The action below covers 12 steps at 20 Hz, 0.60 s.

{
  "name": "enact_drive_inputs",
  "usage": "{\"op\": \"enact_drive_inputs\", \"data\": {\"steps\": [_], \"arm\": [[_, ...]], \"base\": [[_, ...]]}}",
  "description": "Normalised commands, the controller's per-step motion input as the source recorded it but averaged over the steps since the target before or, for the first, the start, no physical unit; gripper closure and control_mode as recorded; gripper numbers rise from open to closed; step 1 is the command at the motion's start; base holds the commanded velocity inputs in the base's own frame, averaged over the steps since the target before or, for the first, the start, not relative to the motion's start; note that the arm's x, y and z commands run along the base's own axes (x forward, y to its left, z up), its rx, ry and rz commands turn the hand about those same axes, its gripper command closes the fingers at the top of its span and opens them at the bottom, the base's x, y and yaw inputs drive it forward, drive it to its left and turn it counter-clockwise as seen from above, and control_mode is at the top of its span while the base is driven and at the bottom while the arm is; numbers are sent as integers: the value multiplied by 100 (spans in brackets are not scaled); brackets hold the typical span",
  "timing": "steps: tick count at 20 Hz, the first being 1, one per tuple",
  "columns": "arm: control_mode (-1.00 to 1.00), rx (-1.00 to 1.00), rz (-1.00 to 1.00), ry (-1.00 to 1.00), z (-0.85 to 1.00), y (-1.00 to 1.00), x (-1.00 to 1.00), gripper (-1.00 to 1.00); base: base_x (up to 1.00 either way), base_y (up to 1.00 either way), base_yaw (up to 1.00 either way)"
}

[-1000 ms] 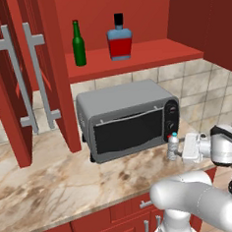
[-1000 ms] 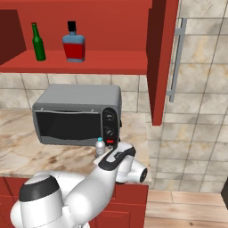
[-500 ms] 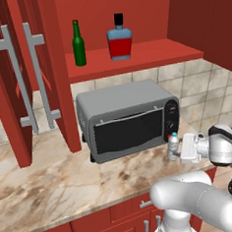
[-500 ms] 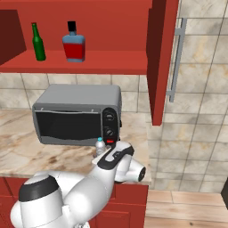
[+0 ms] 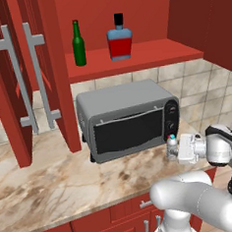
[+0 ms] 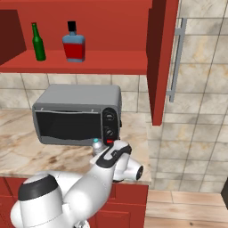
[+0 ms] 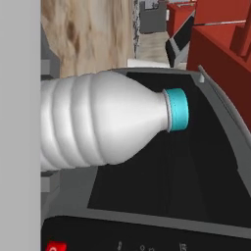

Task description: Sort all alcoholic drinks to one cabinet, and non-alcoholic drinks to the other.

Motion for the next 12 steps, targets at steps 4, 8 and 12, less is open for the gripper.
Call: {"op": "enact_drive_inputs", "data": {"steps": [4, 8, 12], "arm": [[-100, 0, 3, 1, -4, 7, 0, 100], [-100, 0, 1, 2, -1, 3, 0, 100], [-100, 0, 0, 0, 31, 3, -17, 100]], "base": [[0, 0, 0], [0, 0, 0], [0, 0, 0]]}}
